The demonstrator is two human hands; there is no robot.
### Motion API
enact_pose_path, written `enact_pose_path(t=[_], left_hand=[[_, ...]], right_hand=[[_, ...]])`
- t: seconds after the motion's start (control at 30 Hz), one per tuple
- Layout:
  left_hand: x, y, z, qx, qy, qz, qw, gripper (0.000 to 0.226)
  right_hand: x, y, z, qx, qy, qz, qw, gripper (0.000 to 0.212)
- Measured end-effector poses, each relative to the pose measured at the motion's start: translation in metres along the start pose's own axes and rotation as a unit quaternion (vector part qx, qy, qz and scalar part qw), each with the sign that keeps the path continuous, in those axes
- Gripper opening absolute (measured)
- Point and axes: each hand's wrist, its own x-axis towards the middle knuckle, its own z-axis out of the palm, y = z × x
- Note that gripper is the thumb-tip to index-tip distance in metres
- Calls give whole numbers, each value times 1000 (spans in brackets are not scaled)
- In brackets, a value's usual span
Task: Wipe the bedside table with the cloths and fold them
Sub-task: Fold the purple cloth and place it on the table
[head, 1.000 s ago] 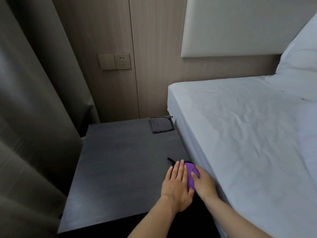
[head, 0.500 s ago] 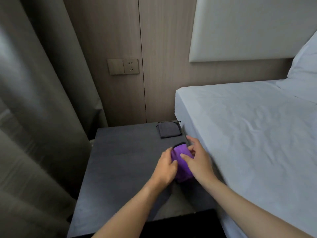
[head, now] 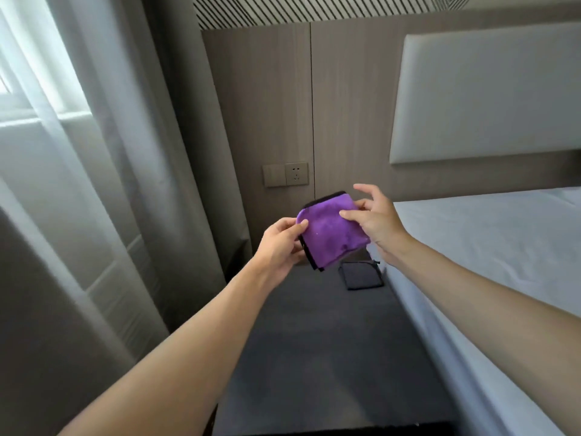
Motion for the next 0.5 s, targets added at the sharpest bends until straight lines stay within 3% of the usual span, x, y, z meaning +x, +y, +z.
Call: enact_pose_path(t=[0.1, 0.2, 0.27, 0.37, 0.5], left_hand=[[-11, 29, 1, -44, 0, 2, 999, 8], [-19, 52, 4, -64, 44, 28, 997, 8], [-23, 65, 5, -71, 71, 39, 994, 10], [-31, 84, 6, -88, 93, 60, 990, 11], [-42, 102, 1, -177, 84, 48, 979, 15]], right_hand=[[-2, -26, 13, -95, 28, -32, 995, 55], [-17, -51, 30, -263, 99, -177, 943, 47], [-29, -66, 41, -276, 58, -251, 926, 39], [-38, -79, 54, -290, -35, -279, 915, 36], [-38, -97, 60, -259, 10, -301, 918, 14]])
